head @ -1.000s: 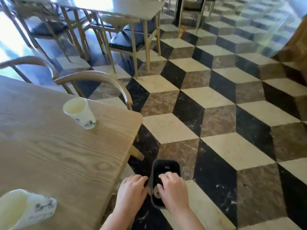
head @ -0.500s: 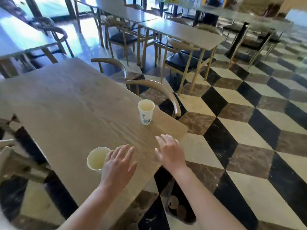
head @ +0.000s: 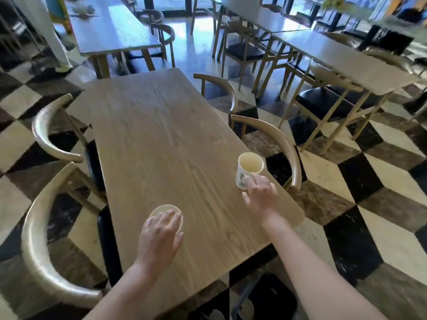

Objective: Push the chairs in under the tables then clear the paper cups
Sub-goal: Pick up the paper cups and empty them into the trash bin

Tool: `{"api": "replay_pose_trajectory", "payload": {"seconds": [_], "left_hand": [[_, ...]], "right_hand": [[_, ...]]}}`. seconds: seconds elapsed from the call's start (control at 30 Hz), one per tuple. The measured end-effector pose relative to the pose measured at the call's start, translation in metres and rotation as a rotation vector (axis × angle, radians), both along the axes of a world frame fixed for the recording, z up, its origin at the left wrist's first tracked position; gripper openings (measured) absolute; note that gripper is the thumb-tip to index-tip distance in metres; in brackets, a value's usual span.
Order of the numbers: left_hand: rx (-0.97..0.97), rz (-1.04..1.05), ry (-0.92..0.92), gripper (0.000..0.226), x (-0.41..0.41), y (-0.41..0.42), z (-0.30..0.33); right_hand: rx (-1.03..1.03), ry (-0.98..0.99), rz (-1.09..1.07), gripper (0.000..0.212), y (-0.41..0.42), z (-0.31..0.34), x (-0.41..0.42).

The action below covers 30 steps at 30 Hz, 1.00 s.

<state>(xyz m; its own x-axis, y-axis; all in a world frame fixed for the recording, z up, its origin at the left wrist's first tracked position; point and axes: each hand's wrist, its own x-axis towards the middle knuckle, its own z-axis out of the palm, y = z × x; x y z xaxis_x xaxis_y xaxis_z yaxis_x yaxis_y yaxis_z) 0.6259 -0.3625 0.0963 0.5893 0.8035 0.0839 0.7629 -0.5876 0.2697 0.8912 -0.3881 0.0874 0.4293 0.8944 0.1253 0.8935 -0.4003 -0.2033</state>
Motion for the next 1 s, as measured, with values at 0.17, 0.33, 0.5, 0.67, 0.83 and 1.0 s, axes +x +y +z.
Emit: {"api": "replay_pose_trajectory", "payload": {"seconds": [0.17, 0.33, 0.5, 0.67, 0.83, 1.0], "left_hand": [[-0.046, 0.104, 0.055, 0.028, 0.001, -0.003, -0.006], [-0.077, 0.159, 0.09, 0.024, 0.001, -0.007, -0.007], [-0.076, 0.168, 0.094, 0.027, -0.004, -0.008, -0.009], [-0.089, 0.119, 0.077, 0.022, -0.009, -0.009, -0.006], [-0.101, 0.04, 0.067, 0.017, -0.006, -0.001, -0.002], [-0.032, -0.179, -0.025, 0.032, 0.02, 0.005, 0.013]], "right_hand": [[-0.159, -0.036, 0.021, 0.055, 0.029, -0.008, 0.038], [-0.187, -0.183, 0.118, 0.02, 0.039, -0.012, 0.053], [-0.266, -0.271, 0.16, 0.016, 0.045, -0.009, 0.054], [-0.29, -0.213, 0.186, 0.018, 0.04, -0.009, 0.045], [-0.043, -0.071, 0.213, 0.017, 0.008, 0.005, 0.018], [0.092, 0.013, 0.062, 0.017, -0.046, 0.023, -0.004]]}}
